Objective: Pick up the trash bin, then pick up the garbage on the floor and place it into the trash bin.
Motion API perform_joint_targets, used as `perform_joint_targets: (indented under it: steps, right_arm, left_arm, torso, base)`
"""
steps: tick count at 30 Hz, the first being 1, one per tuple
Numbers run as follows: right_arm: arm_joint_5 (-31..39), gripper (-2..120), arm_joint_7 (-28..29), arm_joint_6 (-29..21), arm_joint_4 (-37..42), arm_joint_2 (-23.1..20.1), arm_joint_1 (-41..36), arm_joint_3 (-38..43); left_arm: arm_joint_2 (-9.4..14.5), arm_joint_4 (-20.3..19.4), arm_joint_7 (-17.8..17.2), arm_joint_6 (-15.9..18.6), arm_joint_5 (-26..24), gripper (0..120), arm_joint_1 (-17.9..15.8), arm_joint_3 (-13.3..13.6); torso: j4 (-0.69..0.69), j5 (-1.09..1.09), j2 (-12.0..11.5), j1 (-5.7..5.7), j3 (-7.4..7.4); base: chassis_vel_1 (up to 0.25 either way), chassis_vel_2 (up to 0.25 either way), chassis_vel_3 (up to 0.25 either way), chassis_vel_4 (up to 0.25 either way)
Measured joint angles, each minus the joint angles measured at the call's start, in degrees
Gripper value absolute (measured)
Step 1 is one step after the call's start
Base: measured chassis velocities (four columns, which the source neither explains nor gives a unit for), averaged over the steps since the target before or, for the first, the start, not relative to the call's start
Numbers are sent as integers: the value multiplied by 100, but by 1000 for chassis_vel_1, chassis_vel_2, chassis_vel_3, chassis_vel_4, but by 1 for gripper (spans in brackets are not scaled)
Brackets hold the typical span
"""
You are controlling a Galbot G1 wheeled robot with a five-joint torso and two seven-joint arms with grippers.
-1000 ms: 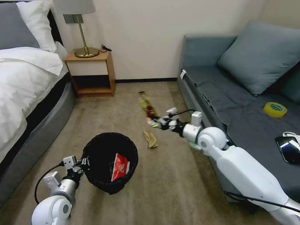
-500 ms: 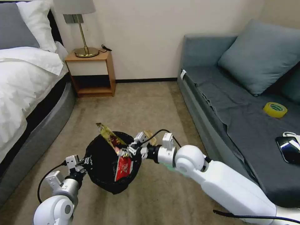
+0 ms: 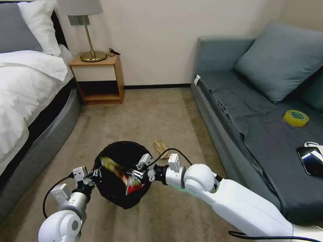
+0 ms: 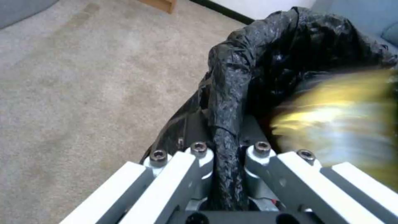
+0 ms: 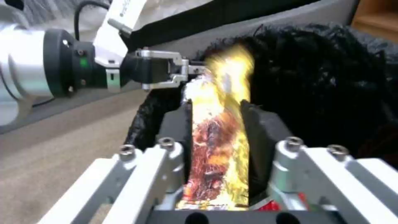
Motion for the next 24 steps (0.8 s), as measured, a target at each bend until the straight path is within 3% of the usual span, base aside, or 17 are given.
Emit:
perform_joint_targets:
  steps: [8, 11, 13, 17, 23, 24]
  right_arm:
    - [-78, 56, 42, -4, 88, -77, -131, 256]
    - [-417, 73, 189, 122, 296, -203, -411, 849]
    - [-522, 76, 236, 168, 352, -229, -523, 1002]
    - [-1134, 94, 617, 533, 724, -379, -1393, 1994]
    - [-2067, 99, 1024, 740, 1231, -513, -2343, 2988]
    - [-2376, 100, 1178, 788, 1427, -519, -2773, 3326]
  left_arm:
    - [-13, -60, -67, 35, -17, 4, -16, -14]
    - [-35, -62, -82, 36, -12, 4, -11, -76]
    - [-42, -62, -82, 36, -11, 4, -8, -84]
    - [-80, -61, -84, 9, 23, 4, 5, -100]
    - [-125, 1, -87, -92, 104, 4, 14, -92]
    - [-150, 11, -96, -108, 126, 4, 14, -79]
  torso:
    - [0, 1, 0, 0, 0]
    - [1, 0, 0, 0, 0]
    - [0, 1, 0, 0, 0]
    - [-1, 2, 0, 0, 0]
    - [0, 1, 0, 0, 0]
    - [0, 1, 0, 0, 0]
  base:
    - [0, 0, 0, 0]
    - [0, 0, 0, 0]
    - [0, 0, 0, 0]
    - [0, 0, 0, 0]
    - [0, 0, 0, 0]
    - [0, 0, 0, 0]
